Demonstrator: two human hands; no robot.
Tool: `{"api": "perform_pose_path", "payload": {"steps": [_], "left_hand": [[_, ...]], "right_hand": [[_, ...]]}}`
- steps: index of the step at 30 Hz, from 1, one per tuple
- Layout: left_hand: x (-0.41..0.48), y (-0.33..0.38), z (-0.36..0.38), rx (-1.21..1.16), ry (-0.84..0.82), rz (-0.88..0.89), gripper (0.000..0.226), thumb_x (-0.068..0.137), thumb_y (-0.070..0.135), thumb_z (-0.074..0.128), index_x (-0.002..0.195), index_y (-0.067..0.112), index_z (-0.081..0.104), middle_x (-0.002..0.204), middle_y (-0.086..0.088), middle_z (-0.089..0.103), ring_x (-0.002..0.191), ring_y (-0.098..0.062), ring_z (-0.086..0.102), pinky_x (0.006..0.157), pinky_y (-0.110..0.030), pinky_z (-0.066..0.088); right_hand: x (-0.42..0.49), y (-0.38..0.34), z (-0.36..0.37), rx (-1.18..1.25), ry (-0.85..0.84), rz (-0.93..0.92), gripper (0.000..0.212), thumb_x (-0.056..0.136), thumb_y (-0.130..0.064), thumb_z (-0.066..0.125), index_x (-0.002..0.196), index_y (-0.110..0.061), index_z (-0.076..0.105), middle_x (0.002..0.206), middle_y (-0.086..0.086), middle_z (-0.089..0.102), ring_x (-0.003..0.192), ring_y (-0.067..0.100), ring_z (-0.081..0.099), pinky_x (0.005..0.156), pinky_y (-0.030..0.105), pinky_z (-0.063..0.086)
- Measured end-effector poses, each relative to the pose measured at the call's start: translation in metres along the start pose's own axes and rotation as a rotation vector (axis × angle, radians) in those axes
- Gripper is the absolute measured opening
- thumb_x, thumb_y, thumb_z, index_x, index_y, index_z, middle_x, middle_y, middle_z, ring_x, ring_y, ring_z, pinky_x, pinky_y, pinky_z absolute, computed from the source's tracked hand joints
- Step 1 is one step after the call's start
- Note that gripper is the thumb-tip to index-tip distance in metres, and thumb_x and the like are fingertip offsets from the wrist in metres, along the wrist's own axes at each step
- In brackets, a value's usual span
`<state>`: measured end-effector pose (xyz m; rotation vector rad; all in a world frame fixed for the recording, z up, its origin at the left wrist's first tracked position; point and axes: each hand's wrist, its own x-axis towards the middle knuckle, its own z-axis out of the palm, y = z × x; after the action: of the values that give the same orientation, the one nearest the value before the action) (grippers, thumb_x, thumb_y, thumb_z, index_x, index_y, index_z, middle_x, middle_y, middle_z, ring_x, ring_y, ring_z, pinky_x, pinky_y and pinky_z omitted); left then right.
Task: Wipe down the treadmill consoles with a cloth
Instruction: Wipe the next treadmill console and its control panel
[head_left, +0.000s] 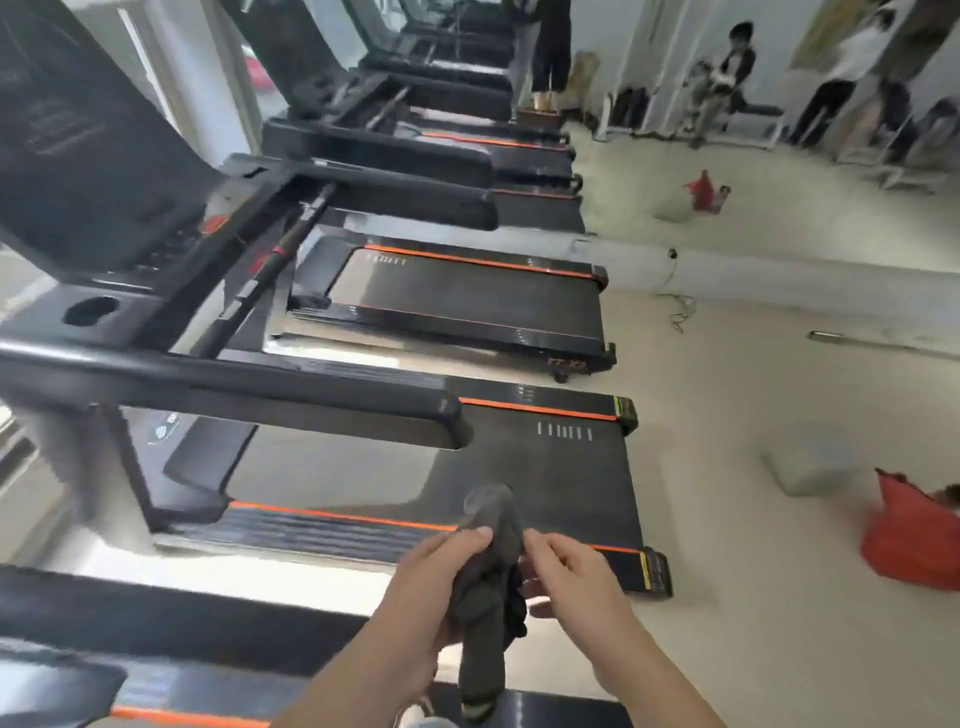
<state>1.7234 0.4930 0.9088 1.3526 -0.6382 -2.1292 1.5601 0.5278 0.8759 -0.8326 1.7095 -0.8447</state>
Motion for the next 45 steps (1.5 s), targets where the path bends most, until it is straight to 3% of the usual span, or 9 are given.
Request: {"api": "perform_pose_path", "payload": {"steps": [3,8,13,19,26,30,33,39,45], "left_hand": [[0.036,0.014,0.010,0.047,0.050,-0.001,0.050,0.083,0.029,0.081,0.120,-0.002,0.067,0.113,-0.032,0.072,0.097,-0.049,0.072,0.090,-0.074,0.053],[0.095,0.053,0.028,0.076,0.015,-0.017,0.043,0.090,0.035,0.075,0.121,0.005,0.070,0.109,-0.024,0.076,0.100,-0.044,0.075,0.089,-0.064,0.060],[0.139,0.092,0.049,0.064,0.019,-0.005,0.039,0.089,0.032,0.078,0.116,0.005,0.070,0.109,-0.024,0.076,0.102,-0.044,0.075,0.086,-0.065,0.060],[0.180,0.108,0.057,0.107,0.073,0.020,0.039,0.087,0.040,0.078,0.114,0.013,0.071,0.109,-0.014,0.077,0.102,-0.033,0.076,0.093,-0.056,0.061],[0.220,0.106,0.109,0.141,0.202,0.010,0.038,0.088,0.057,0.068,0.107,0.025,0.075,0.101,-0.006,0.080,0.100,-0.028,0.076,0.094,-0.053,0.061],[0.239,0.106,0.176,0.222,0.153,0.090,0.026,0.097,0.053,0.063,0.100,0.030,0.075,0.100,-0.002,0.079,0.101,-0.023,0.075,0.093,-0.048,0.062],[0.254,0.104,0.207,0.276,0.096,0.149,0.023,0.095,0.050,0.068,0.107,0.032,0.074,0.102,-0.002,0.077,0.098,-0.022,0.075,0.081,-0.044,0.065],[0.312,0.136,0.218,0.307,0.029,0.126,0.045,0.079,0.043,0.085,0.118,0.025,0.071,0.106,-0.009,0.076,0.094,-0.029,0.076,0.074,-0.045,0.063],[0.402,0.215,0.207,0.087,0.228,0.096,0.040,0.090,0.042,0.077,0.113,0.010,0.068,0.090,-0.011,0.074,0.075,-0.019,0.072,0.056,-0.031,0.055]], "right_hand": [[0.026,-0.017,-0.014,-0.023,-0.024,0.033,0.034,0.102,-0.045,0.056,0.095,-0.016,0.074,0.090,0.008,0.076,0.087,0.022,0.075,0.070,0.031,0.058],[0.080,-0.056,-0.035,-0.002,-0.004,0.063,0.037,0.102,-0.043,0.058,0.087,-0.010,0.068,0.071,0.000,0.064,0.064,0.016,0.059,0.066,0.033,0.052],[0.124,-0.085,-0.050,0.009,0.037,0.102,0.035,0.102,-0.044,0.058,0.093,-0.015,0.075,0.085,0.009,0.075,0.083,0.029,0.073,0.088,0.048,0.062],[0.167,-0.097,-0.063,-0.040,0.005,0.072,0.033,0.104,-0.043,0.055,0.096,-0.019,0.075,0.091,0.003,0.076,0.091,0.022,0.074,0.084,0.041,0.064],[0.208,-0.093,-0.119,-0.069,-0.088,0.111,0.035,0.105,-0.048,0.052,0.101,-0.021,0.074,0.096,0.000,0.078,0.095,0.020,0.075,0.086,0.044,0.064],[0.238,-0.097,-0.170,0.016,-0.056,0.084,0.036,0.104,-0.050,0.053,0.103,-0.020,0.072,0.098,0.005,0.077,0.095,0.024,0.075,0.077,0.039,0.065],[0.263,-0.095,-0.203,0.098,0.022,0.100,0.031,0.104,-0.042,0.058,0.101,-0.012,0.067,0.094,0.009,0.075,0.089,0.025,0.076,0.065,0.034,0.063],[0.331,-0.118,-0.221,0.109,0.057,0.125,0.031,0.101,-0.037,0.062,0.098,-0.006,0.063,0.092,0.014,0.071,0.081,0.022,0.070,0.054,0.030,0.058],[0.440,-0.175,-0.209,0.077,-0.019,0.084,0.045,0.095,-0.052,0.067,0.097,-0.006,0.068,0.095,0.016,0.073,0.090,0.030,0.072,0.084,0.053,0.061]]}}
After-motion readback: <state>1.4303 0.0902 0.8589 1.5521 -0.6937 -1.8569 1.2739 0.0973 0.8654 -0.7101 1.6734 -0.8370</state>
